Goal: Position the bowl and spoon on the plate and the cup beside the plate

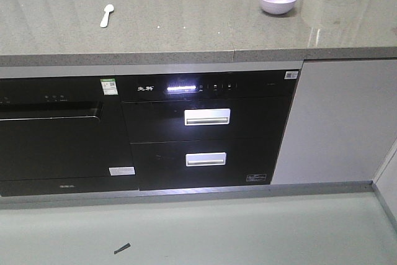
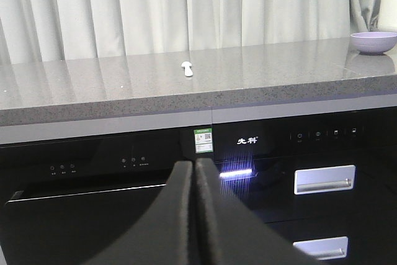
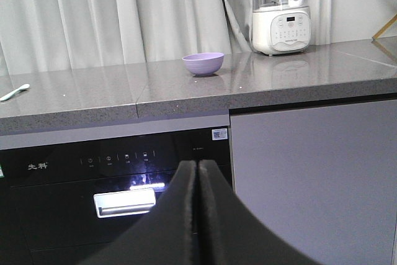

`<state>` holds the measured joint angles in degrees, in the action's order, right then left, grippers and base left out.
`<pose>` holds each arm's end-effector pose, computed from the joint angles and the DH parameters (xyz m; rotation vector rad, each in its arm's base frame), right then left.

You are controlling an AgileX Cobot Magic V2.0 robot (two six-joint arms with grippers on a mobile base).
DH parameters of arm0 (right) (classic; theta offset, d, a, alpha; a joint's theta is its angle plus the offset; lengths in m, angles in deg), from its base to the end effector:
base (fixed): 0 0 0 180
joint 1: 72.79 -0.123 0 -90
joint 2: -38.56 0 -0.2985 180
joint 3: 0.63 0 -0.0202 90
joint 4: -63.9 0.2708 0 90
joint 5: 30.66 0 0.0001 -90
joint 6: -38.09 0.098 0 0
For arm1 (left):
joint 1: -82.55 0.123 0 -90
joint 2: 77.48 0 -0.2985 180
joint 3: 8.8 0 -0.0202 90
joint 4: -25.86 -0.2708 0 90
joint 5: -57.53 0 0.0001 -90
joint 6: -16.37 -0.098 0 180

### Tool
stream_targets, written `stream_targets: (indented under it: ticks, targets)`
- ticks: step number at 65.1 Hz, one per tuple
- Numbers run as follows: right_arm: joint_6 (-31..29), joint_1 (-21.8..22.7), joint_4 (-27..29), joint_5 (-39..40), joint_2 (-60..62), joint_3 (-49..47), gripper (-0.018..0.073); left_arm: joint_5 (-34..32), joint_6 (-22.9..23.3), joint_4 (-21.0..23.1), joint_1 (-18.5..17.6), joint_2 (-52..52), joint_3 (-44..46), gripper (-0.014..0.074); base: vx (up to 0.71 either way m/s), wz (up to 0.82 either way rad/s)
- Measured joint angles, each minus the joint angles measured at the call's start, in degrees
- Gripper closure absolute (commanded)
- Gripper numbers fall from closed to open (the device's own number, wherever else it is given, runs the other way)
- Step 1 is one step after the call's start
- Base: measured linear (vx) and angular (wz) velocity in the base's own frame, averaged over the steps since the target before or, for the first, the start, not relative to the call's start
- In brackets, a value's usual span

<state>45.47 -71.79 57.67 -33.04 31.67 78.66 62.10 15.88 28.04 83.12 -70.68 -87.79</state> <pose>0.0705 -0.0017 0.1994 0.0326 1.5451 -0.0013 0.0702 0.0004 0.1977 -0.0286 1.5768 -0.0176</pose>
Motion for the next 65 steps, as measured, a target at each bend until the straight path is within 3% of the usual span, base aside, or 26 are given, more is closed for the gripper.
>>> stream_targets:
  ticks: [65]
  targets:
    - [0.0,0.0,0.0,0.0,0.0,0.0,0.0561,0.0,0.0,0.0,0.0,0.0,0.0,0.0602,0.04,0.00]
